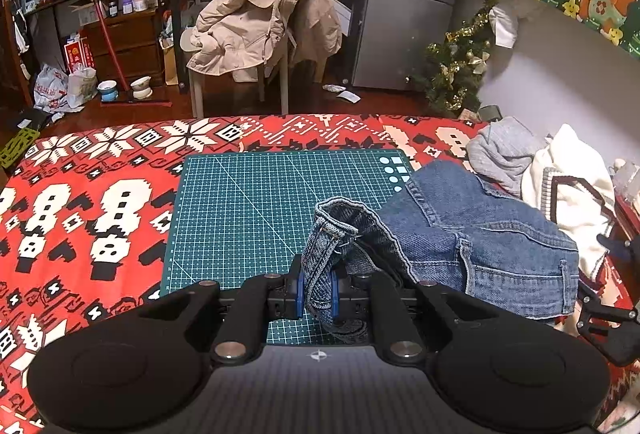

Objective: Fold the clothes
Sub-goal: 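Lift the denim shorts off the sweater with both grippers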

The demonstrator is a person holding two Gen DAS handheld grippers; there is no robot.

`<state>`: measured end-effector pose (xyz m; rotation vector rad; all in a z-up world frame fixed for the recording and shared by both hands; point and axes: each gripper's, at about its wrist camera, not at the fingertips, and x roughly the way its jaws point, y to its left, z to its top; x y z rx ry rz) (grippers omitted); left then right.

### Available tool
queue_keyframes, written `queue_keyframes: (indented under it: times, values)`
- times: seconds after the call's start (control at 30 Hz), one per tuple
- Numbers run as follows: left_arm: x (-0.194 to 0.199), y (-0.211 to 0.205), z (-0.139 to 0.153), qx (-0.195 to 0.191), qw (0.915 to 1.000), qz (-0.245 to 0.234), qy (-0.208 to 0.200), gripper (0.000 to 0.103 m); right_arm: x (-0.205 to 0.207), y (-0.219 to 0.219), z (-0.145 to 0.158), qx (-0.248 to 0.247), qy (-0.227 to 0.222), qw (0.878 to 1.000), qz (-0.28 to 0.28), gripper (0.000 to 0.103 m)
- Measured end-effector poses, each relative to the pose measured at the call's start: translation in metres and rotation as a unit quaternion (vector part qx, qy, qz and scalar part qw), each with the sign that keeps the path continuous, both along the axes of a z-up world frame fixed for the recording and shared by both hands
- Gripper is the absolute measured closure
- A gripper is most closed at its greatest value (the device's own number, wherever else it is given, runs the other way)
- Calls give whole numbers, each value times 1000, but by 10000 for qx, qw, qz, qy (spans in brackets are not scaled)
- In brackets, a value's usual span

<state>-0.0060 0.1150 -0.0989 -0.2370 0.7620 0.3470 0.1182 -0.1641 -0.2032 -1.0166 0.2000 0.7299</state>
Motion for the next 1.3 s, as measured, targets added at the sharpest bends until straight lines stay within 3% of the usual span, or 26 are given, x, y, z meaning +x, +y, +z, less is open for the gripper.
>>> queue_keyframes:
  times: [0.1, 0.2, 0.37, 0.4, 0.5, 0.57, 0.7, 0.8, 0.93, 1.1, 1.3]
  values:
    - [1, 0, -1, 15, 10000, 1, 16, 91, -6, 2, -9, -331, -382, 9977, 454, 43]
    - [1, 3, -2, -53, 10000, 19, 15, 91, -16, 2, -8, -340, -636, 9934, 889, 43]
    - [0, 7, -2, -154, 9999, 14, 2, 91, -24, 2, -22, -791, -1129, 9790, 1499, 44]
    - [0, 7, -2, -147, 9999, 8, -5, 91, -26, 2, -27, -937, -1243, 9744, 1624, 47]
    - [-2, 6, -1, -136, 9999, 13, -39, 91, -31, 3, -23, -796, -1133, 9743, 1778, 82]
    - [-3, 6, 1, -155, 9998, 13, -87, 92, -32, 6, -9, -463, -766, 9807, 1737, 86]
    - [-8, 2, 11, -81, 9996, -70, -275, 92, -18, 9, 33, 350, 124, 9911, 1277, 91]
    - [-13, -4, 27, 66, 9985, -195, -509, 93, 3, 12, 75, 1070, 723, 9882, 819, 93]
    - [-24, -4, 65, 97, 9946, -313, -982, 93, 31, 10, 139, 2156, 1111, 9695, 348, 93]
    - [-56, 1, 124, 249, 9840, -480, -1700, 94, 59, 6, 222, 3233, 1370, 9363, 115, 94]
    - [-117, 10, 185, 565, 9678, -632, -2368, 94, 38, -31, 314, 3854, 1577, 9087, 310, 93]
